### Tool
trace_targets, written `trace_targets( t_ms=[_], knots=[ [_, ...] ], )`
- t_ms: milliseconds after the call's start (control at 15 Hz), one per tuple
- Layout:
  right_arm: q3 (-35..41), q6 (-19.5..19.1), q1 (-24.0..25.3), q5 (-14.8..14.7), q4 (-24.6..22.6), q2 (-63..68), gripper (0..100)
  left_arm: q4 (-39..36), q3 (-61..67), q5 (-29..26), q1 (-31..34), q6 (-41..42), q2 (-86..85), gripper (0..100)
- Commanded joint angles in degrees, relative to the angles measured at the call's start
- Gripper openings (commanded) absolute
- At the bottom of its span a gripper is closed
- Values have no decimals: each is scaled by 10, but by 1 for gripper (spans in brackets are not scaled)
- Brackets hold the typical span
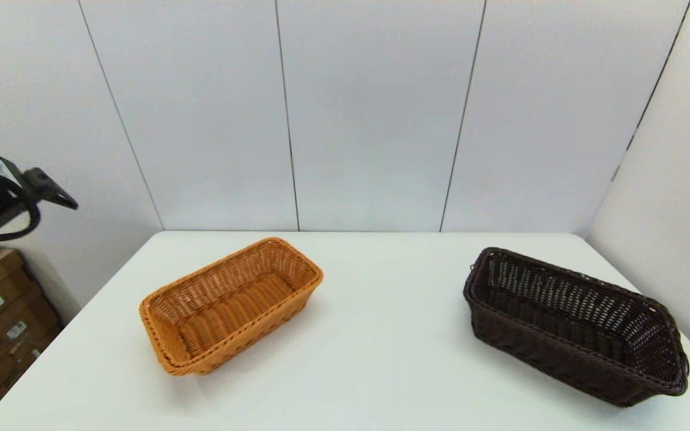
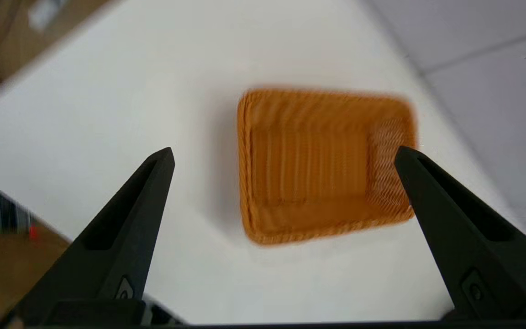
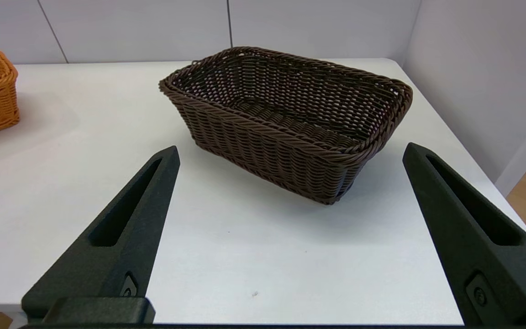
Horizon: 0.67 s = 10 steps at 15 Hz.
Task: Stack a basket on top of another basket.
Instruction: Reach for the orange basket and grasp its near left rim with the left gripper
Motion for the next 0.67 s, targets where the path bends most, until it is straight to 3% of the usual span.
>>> trace_targets(
  t_ms=[67, 333, 667],
  knots=[
    [0, 0, 0, 0, 0, 1, 100, 5, 65, -78, 3, -7, 78, 100],
    [0, 0, 0, 0, 0, 1, 100, 2, 98, -121, 4, -4, 131, 100],
    [0, 1, 0, 0, 0, 1, 100, -8, 106, -135, 12, 14, 208, 100]
  ],
)
